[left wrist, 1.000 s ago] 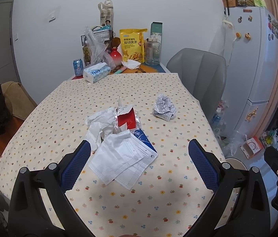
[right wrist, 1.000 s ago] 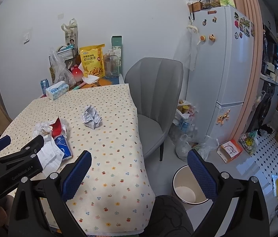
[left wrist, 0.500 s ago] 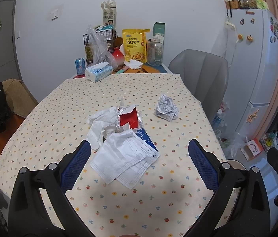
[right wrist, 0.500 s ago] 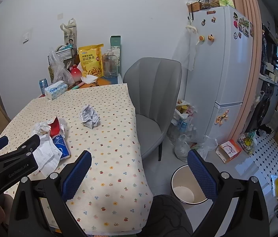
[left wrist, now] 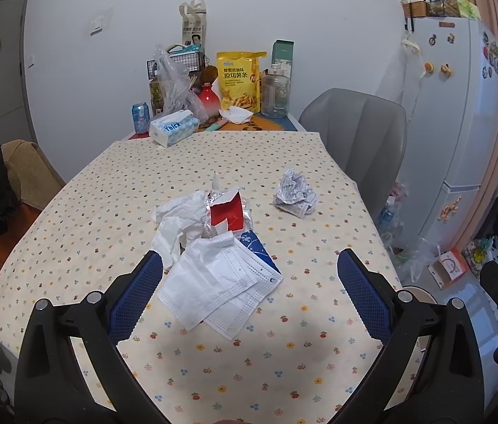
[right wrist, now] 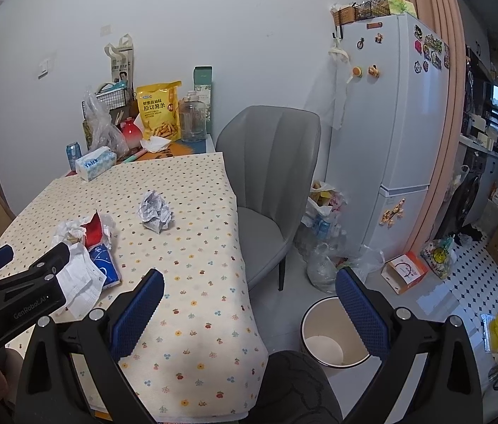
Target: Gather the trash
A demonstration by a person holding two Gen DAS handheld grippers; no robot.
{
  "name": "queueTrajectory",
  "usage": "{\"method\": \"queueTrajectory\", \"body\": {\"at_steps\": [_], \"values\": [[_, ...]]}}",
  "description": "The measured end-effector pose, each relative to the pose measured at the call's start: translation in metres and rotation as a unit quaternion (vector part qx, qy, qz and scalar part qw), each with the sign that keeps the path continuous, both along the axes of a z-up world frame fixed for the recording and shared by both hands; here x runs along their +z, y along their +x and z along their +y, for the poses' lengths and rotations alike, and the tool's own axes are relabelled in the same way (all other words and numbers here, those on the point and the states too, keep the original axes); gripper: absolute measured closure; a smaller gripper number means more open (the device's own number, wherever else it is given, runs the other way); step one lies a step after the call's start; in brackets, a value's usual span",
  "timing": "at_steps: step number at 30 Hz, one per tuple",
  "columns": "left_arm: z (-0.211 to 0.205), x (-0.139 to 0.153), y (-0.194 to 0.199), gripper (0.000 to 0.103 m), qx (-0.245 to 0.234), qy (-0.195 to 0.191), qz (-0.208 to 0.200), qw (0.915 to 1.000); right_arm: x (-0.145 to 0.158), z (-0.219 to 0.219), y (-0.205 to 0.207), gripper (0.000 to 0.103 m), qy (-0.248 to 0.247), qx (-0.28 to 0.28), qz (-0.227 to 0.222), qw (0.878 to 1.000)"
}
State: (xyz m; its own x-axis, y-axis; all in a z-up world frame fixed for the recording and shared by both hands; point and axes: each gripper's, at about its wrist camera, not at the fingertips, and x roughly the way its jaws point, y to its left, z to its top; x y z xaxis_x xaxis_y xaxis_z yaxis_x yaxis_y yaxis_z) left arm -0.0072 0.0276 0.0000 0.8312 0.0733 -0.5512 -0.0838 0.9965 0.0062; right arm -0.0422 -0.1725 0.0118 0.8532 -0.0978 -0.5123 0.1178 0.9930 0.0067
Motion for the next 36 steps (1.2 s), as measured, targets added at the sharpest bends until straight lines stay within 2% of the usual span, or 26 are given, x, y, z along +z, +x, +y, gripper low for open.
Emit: {"method": "queueTrajectory", "body": {"at_steps": [12, 20, 28, 30, 36], "values": [[0.008, 0.005, -0.004, 0.005, 0.004, -0.008, -0.012, 0.9999, 0.0, 0.001, 0.001, 0.008, 0.0, -0.006, 0.001, 1.0], [0.047, 0.002, -0.001, 0.005, 0.036, -0.013, -0.002, 0.9993, -0.003, 0.013, 0.014, 0.008, -0.005, -0.003, 0.009, 1.0], [0.089, -0.004, 0.005, 0.005, 0.073, -0.021, 0.01, 0.997, -0.003, 0.042, 0.033, 0.008, 0.002, 0.025, 0.011, 1.0], [0.094, -0.007, 0.007, 0.006, 0.075, -0.02, 0.013, 0.9969, -0.006, 0.048, 0.038, 0.008, 0.008, 0.032, 0.017, 0.999], [0.112, -0.023, 0.019, 0.019, 0.085, -0.034, 0.033, 0.9952, -0.012, 0.064, 0.05, 0.009, 0.017, 0.052, 0.026, 0.998]]}}
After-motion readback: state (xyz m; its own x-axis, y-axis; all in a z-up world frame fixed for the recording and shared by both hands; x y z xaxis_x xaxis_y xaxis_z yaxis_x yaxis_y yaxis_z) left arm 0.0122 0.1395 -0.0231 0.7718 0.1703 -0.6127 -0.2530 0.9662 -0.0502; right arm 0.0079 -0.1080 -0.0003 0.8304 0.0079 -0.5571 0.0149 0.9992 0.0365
